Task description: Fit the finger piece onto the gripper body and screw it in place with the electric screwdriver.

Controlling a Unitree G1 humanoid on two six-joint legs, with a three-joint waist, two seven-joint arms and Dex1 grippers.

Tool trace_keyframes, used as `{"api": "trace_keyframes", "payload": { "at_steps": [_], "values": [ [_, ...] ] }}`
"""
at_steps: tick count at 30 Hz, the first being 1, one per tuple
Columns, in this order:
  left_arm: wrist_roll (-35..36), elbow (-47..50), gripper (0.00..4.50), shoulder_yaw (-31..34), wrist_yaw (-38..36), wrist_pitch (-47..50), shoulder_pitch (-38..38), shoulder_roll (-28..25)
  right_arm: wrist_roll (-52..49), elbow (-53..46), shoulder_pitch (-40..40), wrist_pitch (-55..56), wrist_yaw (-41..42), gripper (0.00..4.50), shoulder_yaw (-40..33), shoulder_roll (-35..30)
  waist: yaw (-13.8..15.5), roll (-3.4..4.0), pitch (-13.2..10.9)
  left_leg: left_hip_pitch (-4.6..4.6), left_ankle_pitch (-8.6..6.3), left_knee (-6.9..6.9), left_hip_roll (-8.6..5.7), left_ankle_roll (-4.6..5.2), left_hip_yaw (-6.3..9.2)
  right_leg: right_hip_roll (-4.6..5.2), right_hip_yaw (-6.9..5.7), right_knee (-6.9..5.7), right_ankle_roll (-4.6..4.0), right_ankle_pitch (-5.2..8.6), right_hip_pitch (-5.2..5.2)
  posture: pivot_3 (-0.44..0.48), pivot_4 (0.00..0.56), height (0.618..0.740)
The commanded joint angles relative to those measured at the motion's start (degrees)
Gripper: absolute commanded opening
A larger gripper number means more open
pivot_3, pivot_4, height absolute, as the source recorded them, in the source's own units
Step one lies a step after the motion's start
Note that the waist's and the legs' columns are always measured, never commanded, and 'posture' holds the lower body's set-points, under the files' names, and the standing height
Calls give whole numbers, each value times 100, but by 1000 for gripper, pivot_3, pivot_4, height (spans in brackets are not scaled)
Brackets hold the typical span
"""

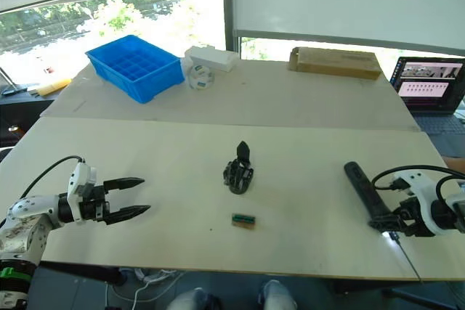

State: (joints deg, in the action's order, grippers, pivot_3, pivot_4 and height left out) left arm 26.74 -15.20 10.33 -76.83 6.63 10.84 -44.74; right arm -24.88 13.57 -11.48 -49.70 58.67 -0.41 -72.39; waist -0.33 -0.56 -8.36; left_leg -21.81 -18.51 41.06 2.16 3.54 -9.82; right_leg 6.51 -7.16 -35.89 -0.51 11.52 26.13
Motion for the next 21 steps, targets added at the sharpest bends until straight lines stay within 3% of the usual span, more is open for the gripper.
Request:
{"api": "trace_keyframes", "payload": {
  "at_steps": [1,5,9,15,21],
  "values": [
    [-257,76,4500,130,268,-32,38,-261,67,-123,385,649,317,4466,-904,-330,15,6,-1,2,1,-1,0,-1,-1,-1,-1,-2,-24,-10,1,0,150,740],
    [-589,-143,4500,280,520,-572,-34,-437,-42,-727,1272,2041,1126,4466,-2513,-117,44,18,-5,10,8,-8,-1,-11,-4,-36,-9,-12,-29,-6,1,0,150,740],
    [-658,-138,4500,502,636,-743,-244,-570,-586,-1585,1432,4064,1771,4466,-3718,1107,18,-5,-11,29,14,-20,2,-24,-8,-60,-6,-1,13,20,-13,0,150,740],
    [-834,-365,4500,638,975,-1157,-267,-579,-744,-2913,1988,4944,2042,4466,-3523,2118,70,-3,-13,47,13,-23,2,-22,-8,-29,8,-9,9,18,-25,0,150,740],
    [-802,-457,4500,702,1070,-1307,-184,-637,-455,-3103,2277,5590,1840,4466,-3100,2702,104,-3,-14,57,10,-22,0,-18,-5,-16,5,-11,-31,-3,-38,0,150,740]
  ]
}}
